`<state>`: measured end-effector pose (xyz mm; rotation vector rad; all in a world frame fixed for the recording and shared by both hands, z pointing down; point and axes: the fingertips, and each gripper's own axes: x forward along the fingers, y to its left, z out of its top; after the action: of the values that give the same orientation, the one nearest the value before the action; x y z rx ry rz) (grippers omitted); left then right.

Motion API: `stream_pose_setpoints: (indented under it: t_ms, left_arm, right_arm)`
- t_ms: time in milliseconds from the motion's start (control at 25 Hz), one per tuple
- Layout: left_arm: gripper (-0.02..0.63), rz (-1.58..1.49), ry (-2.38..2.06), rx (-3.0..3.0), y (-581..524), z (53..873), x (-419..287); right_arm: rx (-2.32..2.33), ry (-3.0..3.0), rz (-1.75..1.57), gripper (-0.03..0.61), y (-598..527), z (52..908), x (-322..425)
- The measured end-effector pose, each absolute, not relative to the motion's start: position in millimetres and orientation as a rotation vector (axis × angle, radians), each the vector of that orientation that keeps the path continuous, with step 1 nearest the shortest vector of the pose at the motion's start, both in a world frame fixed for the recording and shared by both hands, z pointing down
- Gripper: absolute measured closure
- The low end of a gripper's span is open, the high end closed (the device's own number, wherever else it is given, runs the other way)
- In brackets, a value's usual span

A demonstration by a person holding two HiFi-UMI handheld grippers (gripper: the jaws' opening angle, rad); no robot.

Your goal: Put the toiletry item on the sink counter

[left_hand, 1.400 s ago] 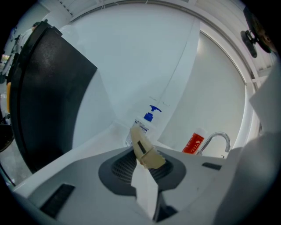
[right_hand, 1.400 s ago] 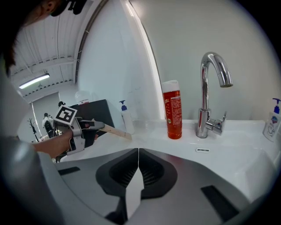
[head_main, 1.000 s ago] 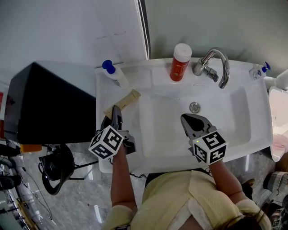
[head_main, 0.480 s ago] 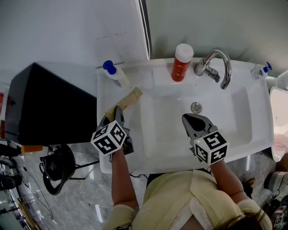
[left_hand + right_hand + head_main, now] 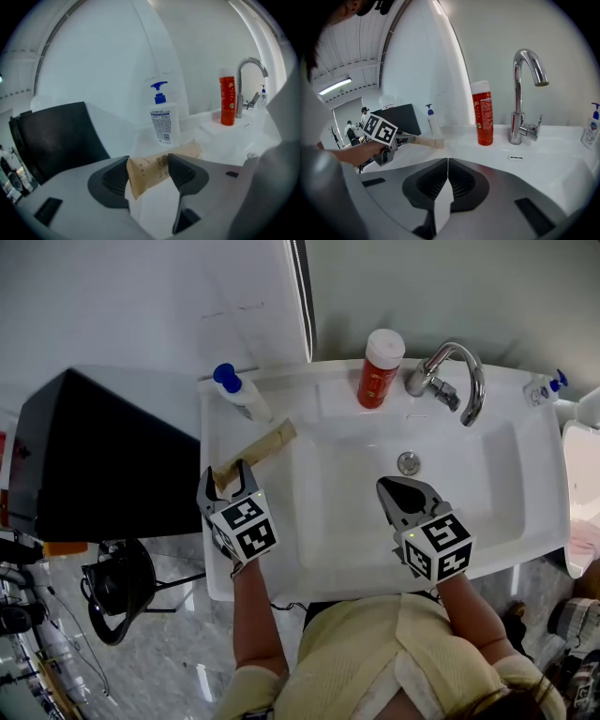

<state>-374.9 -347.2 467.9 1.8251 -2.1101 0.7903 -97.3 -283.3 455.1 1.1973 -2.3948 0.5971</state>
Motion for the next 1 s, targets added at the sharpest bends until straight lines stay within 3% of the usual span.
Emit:
stream_pose_setpoints:
  t_ms: [360,1000]
  left_arm:
    - [0.313,0.943,-2.248,1.818,-346,460,-382]
    - [0.319,0.653,-1.919,1.958,-316,454,-326]
  right_arm:
    - [1.192,-2.4,0.601,0.551,-282,456,-99]
    - [1.164,-2.437,0.581,0.551,-276,448,-98]
